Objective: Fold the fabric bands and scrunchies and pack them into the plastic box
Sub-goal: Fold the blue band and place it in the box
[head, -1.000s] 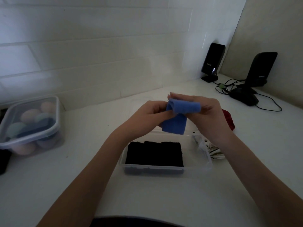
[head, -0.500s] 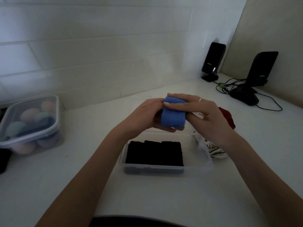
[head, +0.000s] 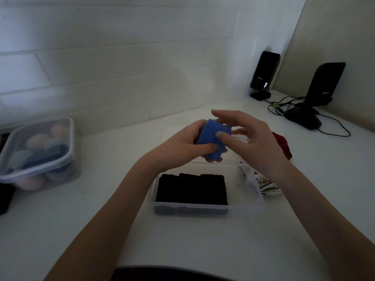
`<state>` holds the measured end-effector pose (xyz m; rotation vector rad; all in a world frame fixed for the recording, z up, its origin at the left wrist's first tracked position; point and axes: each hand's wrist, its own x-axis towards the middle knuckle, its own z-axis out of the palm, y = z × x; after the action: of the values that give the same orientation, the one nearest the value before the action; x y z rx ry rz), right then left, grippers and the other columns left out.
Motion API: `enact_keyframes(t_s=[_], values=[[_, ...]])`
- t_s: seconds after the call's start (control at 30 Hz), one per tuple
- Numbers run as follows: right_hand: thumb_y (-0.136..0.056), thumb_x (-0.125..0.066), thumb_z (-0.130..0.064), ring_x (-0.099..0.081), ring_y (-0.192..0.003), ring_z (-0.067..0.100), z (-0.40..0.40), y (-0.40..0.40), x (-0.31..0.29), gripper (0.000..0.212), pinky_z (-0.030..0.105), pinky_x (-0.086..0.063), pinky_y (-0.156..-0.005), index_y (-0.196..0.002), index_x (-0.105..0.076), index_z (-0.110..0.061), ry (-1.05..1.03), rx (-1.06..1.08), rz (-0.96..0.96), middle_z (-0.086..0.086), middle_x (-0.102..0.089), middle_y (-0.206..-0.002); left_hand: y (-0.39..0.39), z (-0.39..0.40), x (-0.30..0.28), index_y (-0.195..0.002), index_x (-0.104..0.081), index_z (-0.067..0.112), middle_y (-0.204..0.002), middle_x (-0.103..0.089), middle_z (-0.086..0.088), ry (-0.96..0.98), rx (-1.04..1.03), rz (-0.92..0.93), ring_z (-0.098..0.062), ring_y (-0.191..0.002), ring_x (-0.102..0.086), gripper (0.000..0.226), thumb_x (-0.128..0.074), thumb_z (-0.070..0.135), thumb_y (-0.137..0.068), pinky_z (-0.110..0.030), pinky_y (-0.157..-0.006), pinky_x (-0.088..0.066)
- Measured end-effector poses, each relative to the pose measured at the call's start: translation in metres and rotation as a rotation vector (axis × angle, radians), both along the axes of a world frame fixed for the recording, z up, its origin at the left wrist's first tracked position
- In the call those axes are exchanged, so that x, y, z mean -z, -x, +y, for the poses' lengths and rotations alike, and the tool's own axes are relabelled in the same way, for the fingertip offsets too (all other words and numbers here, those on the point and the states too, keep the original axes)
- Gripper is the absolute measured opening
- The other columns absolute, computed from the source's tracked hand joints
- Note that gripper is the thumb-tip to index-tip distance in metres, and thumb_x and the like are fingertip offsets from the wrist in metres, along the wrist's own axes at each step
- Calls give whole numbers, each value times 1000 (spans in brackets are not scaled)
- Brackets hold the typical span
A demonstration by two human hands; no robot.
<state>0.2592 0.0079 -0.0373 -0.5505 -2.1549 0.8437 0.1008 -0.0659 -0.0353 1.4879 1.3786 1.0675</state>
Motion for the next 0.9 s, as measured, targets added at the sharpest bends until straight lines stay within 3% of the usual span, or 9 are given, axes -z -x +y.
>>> enact_keyframes(t_s=[0.13, 0.2, 0.3, 0.37, 0.5, 0.57, 0.7, 0.8, 0.9], values=[[-83, -65, -9, -61, -90, 8, -1, 2, 3, 32, 24, -54, -80, -110, -63, -27, 12, 47, 71, -12, -65, -97, -3, 0, 1, -121, -41, 20, -104, -68, -3, 17, -32, 29, -18, -93, -69, 38, -59, 18, -88, -25, -80, -57], [-82, -63, -2, -61, -87, 6, -4, 4, 2, 32, 18, -53, -75, -105, -64, -25, 51, 56, 130, -9, -64, -96, -2, 2, 3, -116, -44, 23, -96, -69, 3, -22, -86, 114, -9, -83, -68, 43, -69, 26, -81, -17, -73, -54], [-81, -65, 0, -59, -83, 4, -6, 4, -1, 33, 15, -52, -72, -105, -63, -22, 140, 70, 192, -4, -63, -92, 0, 5, 5, -90, -55, 25, -73, -61, 13, -106, -155, 170, 3, -58, -55, 25, -74, 25, -76, -8, -56, -41], [-82, -66, -5, -59, -82, 4, -4, 1, -4, 34, 16, -51, -74, -112, -62, -19, 224, 39, 166, 1, -62, -92, 3, 6, 5, -77, -57, 25, -64, -58, 14, -141, -158, 160, 1, -54, -48, 20, -75, 19, -74, -11, -54, -37], [-82, -66, -14, -65, -85, 14, -1, -2, -8, 21, 25, -54, -78, -103, -67, -14, 361, -78, 51, 7, -70, -95, 5, 3, 3, -76, -61, 12, -68, -69, 1, -189, -103, 98, -14, -66, -64, 21, -80, 7, -67, -21, -61, -47], [-80, -69, -12, -65, -81, 9, -3, -6, -11, 11, 20, -53, -74, -90, -68, -17, 290, -95, 61, -1, -71, -85, 4, 3, 3, -78, -63, 8, -68, -70, 1, -194, -97, 87, -11, -65, -67, 24, -82, 5, -63, -19, -62, -49], [-70, -76, -16, -67, -78, 9, -13, -26, -20, 22, 20, -55, -69, -82, -64, -30, 89, -98, -41, -10, -70, -84, 6, 3, 3, -86, -66, 17, -83, -71, -1, -173, 2, 75, -11, -79, -69, 32, -79, -3, -65, -26, -76, -57], [-63, -76, -34, -63, -82, 8, -21, -47, -27, 21, 17, -53, -72, -80, -63, -35, -78, -46, -234, -11, -66, -84, 6, 1, 2, -97, -65, 13, -97, -71, -1, -135, 83, 143, -13, -88, -70, 33, -76, -3, -70, -30, -81, -58], [-65, -81, -20, -54, -86, 0, -26, -57, -26, 27, 6, -40, -70, -80, -63, -35, -240, -29, -486, -18, -60, -79, 4, 0, 2, -98, -66, 9, -98, -71, -5, -151, 74, 158, -18, -88, -70, 30, -76, 0, -71, -34, -82, -58]])
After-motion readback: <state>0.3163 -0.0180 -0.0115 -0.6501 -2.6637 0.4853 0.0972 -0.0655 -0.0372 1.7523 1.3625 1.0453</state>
